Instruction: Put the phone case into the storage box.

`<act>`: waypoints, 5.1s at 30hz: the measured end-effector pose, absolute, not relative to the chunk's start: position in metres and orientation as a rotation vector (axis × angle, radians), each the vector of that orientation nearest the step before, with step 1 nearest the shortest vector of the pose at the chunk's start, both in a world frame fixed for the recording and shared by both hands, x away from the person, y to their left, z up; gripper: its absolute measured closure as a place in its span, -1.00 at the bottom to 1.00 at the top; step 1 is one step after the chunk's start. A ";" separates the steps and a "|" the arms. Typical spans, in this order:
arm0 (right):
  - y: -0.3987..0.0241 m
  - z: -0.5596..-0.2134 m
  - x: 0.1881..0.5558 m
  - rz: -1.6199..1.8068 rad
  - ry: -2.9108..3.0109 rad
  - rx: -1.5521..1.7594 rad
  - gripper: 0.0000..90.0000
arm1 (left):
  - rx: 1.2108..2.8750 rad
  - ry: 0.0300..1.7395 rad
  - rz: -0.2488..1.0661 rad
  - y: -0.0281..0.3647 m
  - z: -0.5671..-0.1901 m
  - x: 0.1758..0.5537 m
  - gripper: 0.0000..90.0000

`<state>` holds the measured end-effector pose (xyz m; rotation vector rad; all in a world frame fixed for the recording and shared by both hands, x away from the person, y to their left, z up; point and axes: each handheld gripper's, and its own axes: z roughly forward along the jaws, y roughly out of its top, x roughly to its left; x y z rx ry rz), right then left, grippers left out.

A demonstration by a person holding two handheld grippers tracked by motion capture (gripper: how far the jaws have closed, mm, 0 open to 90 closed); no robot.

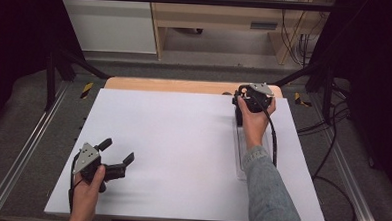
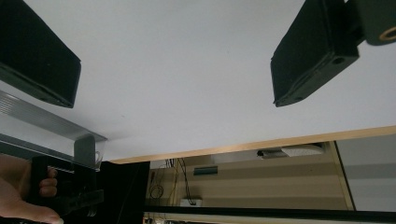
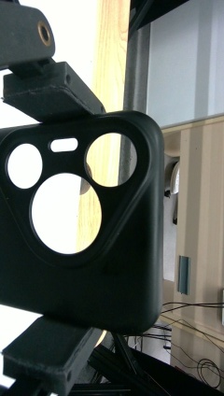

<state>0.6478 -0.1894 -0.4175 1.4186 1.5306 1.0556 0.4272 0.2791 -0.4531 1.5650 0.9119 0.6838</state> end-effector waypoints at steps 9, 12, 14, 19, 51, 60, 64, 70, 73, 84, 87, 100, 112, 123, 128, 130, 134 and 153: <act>-0.189 -0.418 0.648 1.052 1.532 1.420 -0.75 | 1.562 0.910 0.682 0.279 -0.452 0.427 -0.96; -0.190 -0.418 0.648 1.055 1.526 1.430 -0.76 | 1.563 0.907 0.682 0.279 -0.452 0.426 -0.96; -0.190 -0.419 0.648 1.058 1.524 1.434 -0.78 | 1.562 0.907 0.681 0.278 -0.452 0.426 -0.96; -0.190 -0.419 0.649 1.061 1.524 1.437 -0.82 | 1.561 0.910 0.683 0.279 -0.452 0.427 -0.96; -0.194 -0.412 0.645 1.071 1.507 1.425 -0.90 | 1.562 0.910 0.686 0.280 -0.452 0.427 -0.96; -0.191 -0.408 0.642 1.083 1.509 1.418 -0.92 | 1.562 0.908 0.686 0.279 -0.452 0.426 -0.96; -0.190 -0.407 0.642 1.087 1.510 1.413 -0.92 | 1.559 0.909 0.687 0.280 -0.452 0.426 -0.96; -0.188 -0.405 0.641 1.094 1.502 1.417 -0.91 | 1.559 0.908 0.687 0.280 -0.452 0.426 -0.96; -0.188 -0.403 0.640 1.098 1.495 1.413 -0.91 | 1.559 0.908 0.689 0.280 -0.452 0.426 -0.96; -0.189 -0.391 0.632 1.149 1.502 1.423 -0.92 | 1.531 0.925 0.698 0.288 -0.451 0.427 -0.97; -0.190 -0.385 0.628 1.159 1.515 1.421 -0.91 | 1.528 0.928 0.694 0.288 -0.450 0.427 -0.97; -0.191 -0.373 0.616 1.221 1.569 1.382 -0.91 | 1.533 0.920 0.707 0.312 -0.448 0.421 -0.97; -0.189 -0.355 0.602 1.240 1.552 1.394 -0.90 | 1.493 0.931 0.730 0.321 -0.445 0.418 -0.97; -0.190 -0.345 0.591 1.279 1.573 1.349 -0.91 | 1.504 0.932 0.723 0.318 -0.447 0.420 -0.97; -0.194 -0.339 0.585 1.298 1.572 1.335 -0.91 | 1.506 0.933 0.719 0.318 -0.447 0.420 -0.97; -0.195 -0.337 0.583 1.308 1.573 1.327 -0.91 | 1.509 0.926 0.715 0.318 -0.447 0.420 -0.97; -0.197 -0.333 0.580 1.308 1.574 1.319 -0.91 | 1.514 0.926 0.713 0.319 -0.447 0.420 -0.97; -0.204 -0.317 0.567 1.361 1.577 1.246 -0.92 | 1.540 0.927 0.718 0.326 -0.449 0.420 -0.97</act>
